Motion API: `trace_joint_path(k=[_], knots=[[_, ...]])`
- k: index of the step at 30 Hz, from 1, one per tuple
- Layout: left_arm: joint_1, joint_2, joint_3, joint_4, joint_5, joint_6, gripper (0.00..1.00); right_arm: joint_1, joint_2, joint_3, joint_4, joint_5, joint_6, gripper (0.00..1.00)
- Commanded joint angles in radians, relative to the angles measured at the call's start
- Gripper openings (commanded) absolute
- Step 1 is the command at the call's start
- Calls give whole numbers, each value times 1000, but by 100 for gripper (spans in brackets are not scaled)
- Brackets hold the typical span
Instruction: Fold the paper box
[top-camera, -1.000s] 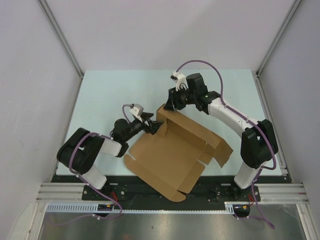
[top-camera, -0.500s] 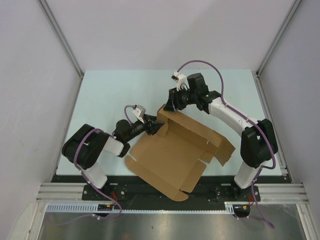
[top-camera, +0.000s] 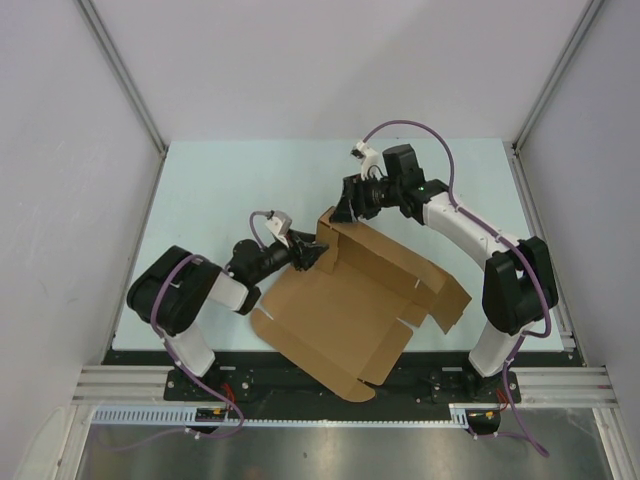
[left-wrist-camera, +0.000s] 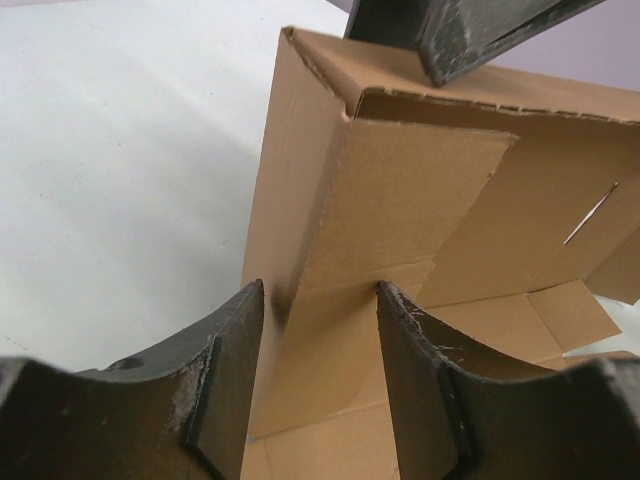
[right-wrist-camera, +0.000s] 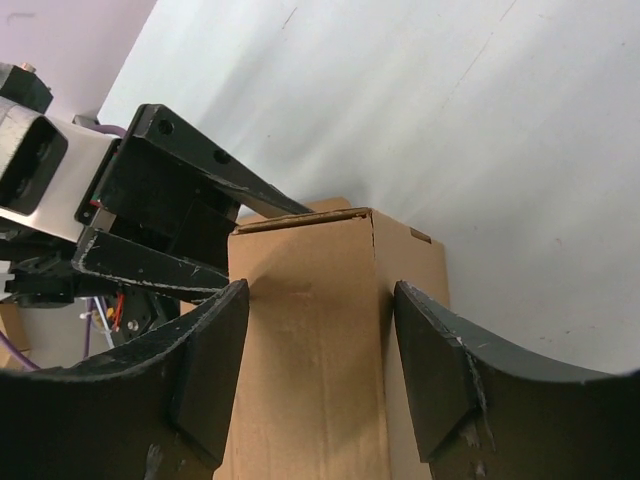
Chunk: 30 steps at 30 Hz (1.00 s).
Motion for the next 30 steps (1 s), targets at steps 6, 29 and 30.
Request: trace_joint_path(k=[6,29,30], knots=[[-17,-3,44,99,-42,38,59,10,-8,-4,-30,-39,9,63],[-95,-31,163,-140,-240,109,11,44,7,18,-70,-12,-10,61],[-97,-34,163,-145,-254,119,10,43,7,16,-70,-9,-10,61]])
